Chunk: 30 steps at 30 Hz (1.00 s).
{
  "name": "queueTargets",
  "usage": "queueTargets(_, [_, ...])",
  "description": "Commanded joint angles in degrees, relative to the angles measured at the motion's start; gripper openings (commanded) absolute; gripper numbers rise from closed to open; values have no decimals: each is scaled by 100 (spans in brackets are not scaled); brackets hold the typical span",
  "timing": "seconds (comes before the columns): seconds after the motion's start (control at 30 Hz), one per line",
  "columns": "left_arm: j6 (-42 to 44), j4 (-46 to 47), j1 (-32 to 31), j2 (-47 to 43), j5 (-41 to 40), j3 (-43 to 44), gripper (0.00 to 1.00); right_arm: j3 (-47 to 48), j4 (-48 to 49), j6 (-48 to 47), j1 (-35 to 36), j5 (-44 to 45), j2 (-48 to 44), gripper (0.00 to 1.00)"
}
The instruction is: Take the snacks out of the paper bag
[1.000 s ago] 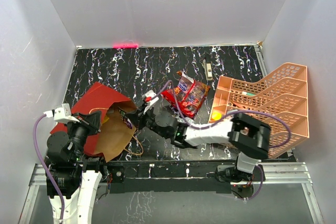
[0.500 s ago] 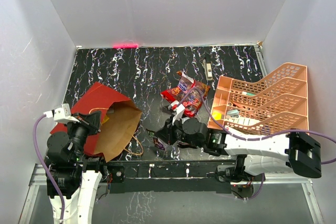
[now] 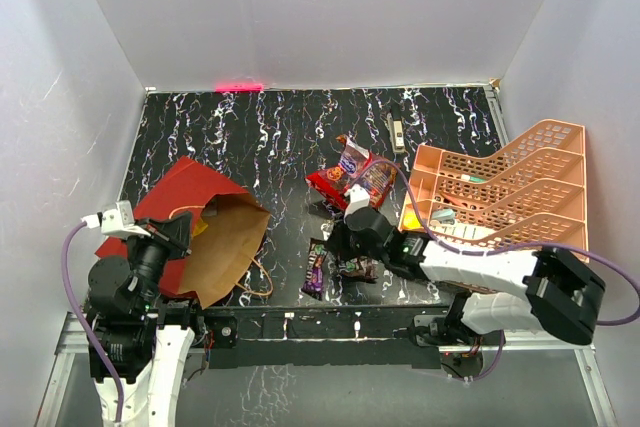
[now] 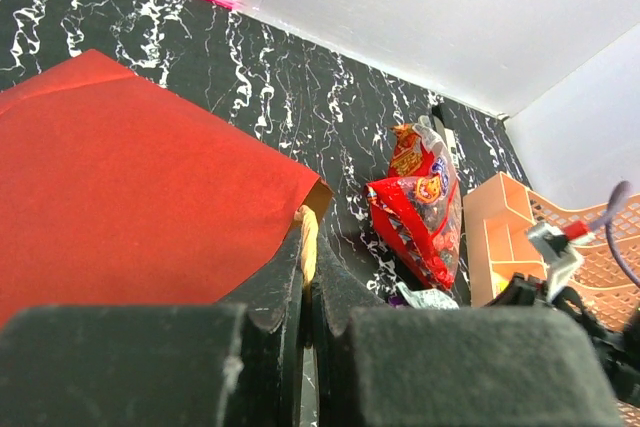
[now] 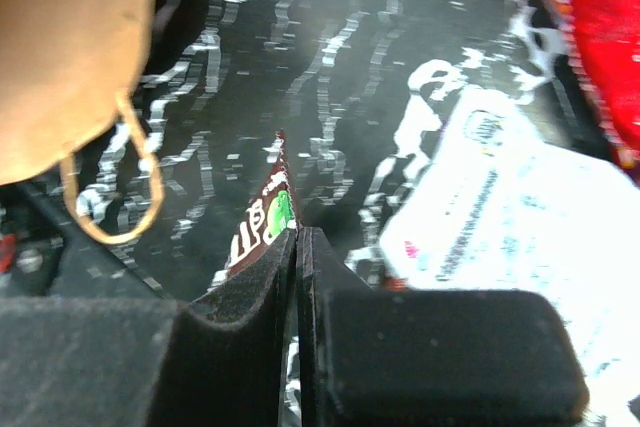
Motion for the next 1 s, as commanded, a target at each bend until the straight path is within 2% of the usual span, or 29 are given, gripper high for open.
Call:
queueTargets(0.0, [29,99,41,-146,-37,15,0,486,-350,-568,-457,115,410,7])
queueTargets(0.2, [37,113,40,-91,-10,20,0,839,-684,-1351,-712,516,709,7])
queueTargets(0.4, [37,125,40,-32,-11,6,0,1049,-995,-1907,-836,405,659,9])
queueTargets(0.6, [28,141,42,-30,-4,0,0,1455,-1554,-2189,-836,565,445,39])
queueTargets(0.8, [28,147,38,-82,-15,-9,0,2025,-2376,-2036,-839,-19,336,63])
queueTargets(0.97, [10,151,35,-119,-37,-13,0,1845,-2221,-1756,-836,87,-6,81])
